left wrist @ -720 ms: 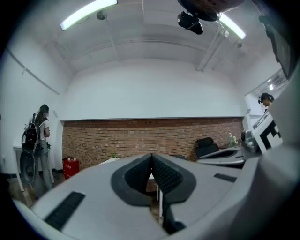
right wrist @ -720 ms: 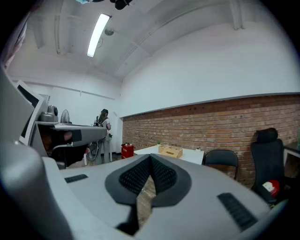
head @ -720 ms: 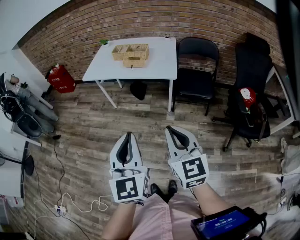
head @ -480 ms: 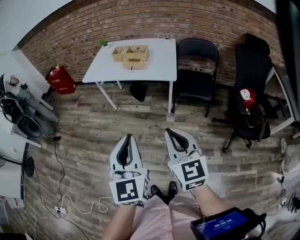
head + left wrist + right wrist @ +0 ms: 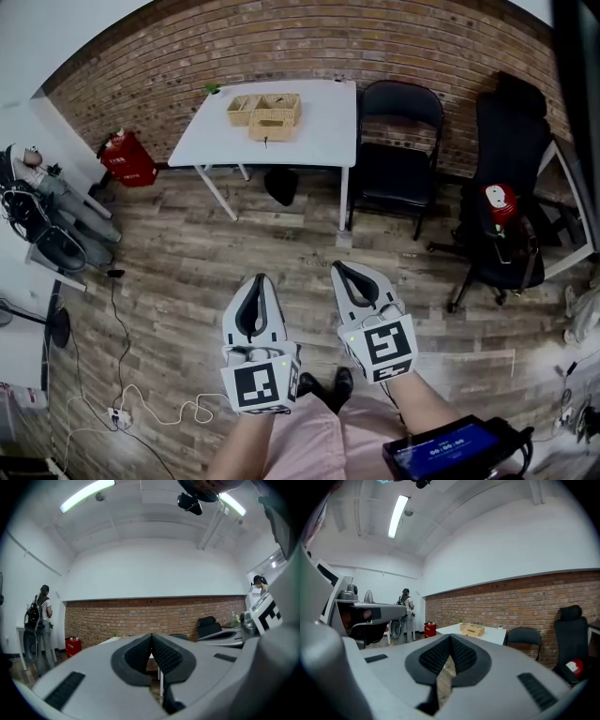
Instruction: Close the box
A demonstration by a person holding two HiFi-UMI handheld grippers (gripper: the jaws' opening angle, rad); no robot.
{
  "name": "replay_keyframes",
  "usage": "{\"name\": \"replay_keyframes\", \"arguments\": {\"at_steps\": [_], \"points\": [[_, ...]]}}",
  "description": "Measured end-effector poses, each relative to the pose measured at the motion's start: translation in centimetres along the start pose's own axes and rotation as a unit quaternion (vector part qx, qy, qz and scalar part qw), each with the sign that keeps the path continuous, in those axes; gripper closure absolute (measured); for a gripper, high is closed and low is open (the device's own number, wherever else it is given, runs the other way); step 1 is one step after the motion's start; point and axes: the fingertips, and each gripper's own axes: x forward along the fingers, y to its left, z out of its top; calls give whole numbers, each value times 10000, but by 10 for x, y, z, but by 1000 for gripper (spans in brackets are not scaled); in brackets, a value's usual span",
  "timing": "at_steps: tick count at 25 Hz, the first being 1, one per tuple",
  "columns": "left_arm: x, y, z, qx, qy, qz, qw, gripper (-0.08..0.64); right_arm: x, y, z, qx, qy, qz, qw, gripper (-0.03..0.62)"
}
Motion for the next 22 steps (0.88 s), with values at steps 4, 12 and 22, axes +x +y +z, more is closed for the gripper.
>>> {"name": "replay_keyframes", "arguments": {"at_steps": [4, 12, 22], "points": [[9, 1, -3, 51, 34, 46, 10000, 549, 9, -6, -4, 6, 31, 71, 10000, 594], [71, 39, -16, -106, -120, 7, 9999, 530, 74, -22, -7, 231, -59, 446, 9987, 393], [205, 124, -32, -100, 10, -308, 9995, 457, 222, -65, 4, 223, 141, 32, 9996, 414]]}}
